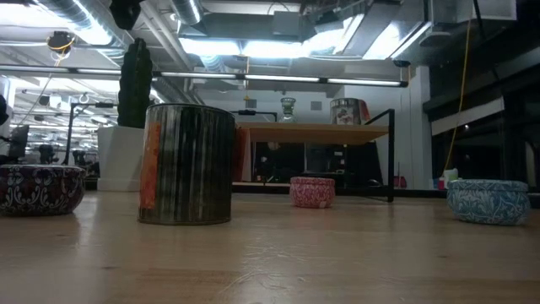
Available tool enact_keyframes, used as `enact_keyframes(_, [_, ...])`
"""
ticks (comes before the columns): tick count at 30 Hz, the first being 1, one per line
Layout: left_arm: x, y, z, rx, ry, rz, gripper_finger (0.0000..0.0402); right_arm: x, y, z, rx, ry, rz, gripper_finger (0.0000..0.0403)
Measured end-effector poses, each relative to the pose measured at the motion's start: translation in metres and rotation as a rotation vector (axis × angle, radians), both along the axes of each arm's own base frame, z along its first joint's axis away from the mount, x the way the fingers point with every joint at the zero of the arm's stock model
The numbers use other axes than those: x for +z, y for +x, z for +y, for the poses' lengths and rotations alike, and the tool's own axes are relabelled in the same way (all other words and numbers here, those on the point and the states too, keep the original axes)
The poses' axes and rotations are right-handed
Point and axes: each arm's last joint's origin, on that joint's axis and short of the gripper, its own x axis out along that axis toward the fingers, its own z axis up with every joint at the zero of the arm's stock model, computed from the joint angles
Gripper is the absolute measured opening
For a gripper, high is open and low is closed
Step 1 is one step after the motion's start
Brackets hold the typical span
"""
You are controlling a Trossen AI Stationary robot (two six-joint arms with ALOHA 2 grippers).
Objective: Pick & Place candle stick holders
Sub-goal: Put the blue scented candle on the shelf
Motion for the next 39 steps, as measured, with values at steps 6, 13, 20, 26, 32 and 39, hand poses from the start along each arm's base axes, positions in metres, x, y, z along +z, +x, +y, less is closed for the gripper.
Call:
enact_keyframes(6, [0.0, 0.0, 0.0, 0.0, 0.0, 0.0, 0.018, 0.003, -0.005, 0.006, 0.027, -0.003, -0.022, 0.0085])
enact_keyframes(13, [0.0, 0.0, 0.0, 0.005, 0.001, 0.0, 0.018, 0.006, -0.011, 0.01, 0.037, -0.001, -0.039, 0.0057])
enact_keyframes(20, [0.0, 0.0, 0.001, 0.025, 0.001, 0.0, 0.018, 0.01, -0.022, 0.017, 0.069, -0.005, -0.056, 0.0046])
enact_keyframes(26, [0.0, 0.0, 0.001, 0.027, -0.02, -0.003, 0.018, 0.017, -0.04, 0.022, 0.086, -0.027, -0.096, 0.0022])
enact_keyframes(32, [0.0, 0.0, 0.001, 0.027, -0.02, -0.003, 0.018, 0.021, -0.054, 0.025, 0.106, -0.048, -0.128, 0.0005])
enact_keyframes(39, [0.0, 0.0, 0.001, 0.033, -0.021, -0.003, 0.018, 0.018, -0.061, 0.028, 0.141, -0.069, -0.125, 0.0002])
